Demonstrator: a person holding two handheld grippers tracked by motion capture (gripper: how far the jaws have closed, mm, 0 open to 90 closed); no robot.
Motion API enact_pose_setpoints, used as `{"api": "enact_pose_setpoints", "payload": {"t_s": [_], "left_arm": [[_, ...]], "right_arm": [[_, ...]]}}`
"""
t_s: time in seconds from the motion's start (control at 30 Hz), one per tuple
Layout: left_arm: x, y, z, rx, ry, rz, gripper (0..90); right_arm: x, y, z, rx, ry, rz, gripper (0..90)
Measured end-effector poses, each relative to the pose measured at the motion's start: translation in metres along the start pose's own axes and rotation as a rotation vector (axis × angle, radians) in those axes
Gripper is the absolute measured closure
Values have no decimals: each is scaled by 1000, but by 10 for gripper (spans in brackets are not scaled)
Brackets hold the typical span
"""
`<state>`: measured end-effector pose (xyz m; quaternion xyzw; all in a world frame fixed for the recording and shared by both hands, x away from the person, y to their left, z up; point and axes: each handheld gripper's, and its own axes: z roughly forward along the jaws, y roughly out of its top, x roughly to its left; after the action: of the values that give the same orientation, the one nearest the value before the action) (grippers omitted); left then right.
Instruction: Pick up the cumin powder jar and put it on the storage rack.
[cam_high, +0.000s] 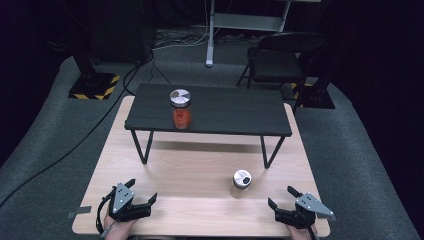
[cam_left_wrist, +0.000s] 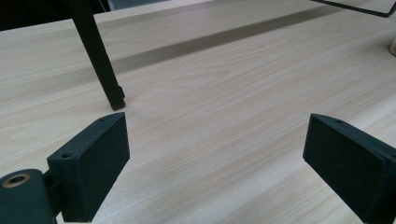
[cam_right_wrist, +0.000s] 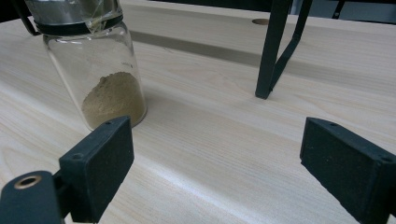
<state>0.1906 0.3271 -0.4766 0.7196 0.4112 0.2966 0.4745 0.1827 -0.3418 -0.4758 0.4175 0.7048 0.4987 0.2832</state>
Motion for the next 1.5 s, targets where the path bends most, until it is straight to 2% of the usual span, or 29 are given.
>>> {"api": "enact_pose_setpoints", "payload": {"t_s": [0.7,0.97,1.17,1.33,1.5], "left_arm": [[1,-1,-1,-7,-2,-13,70],[0,-1,-1,-4,-1,-7,70],[0,-1,-1,-2,-3,-9,70],[0,0,0,4,-6,-6,69],[-1,1,0,5,-5,0,69]], "right_arm": [[-3,0,0,-2,16,2,81],[-6,-2,3,-18,61,-9,68],[-1,0,9,-20,93,-32,54],[-1,0,15,-31,143,-49,37],[4,2,22,-35,173,-72,32]]}}
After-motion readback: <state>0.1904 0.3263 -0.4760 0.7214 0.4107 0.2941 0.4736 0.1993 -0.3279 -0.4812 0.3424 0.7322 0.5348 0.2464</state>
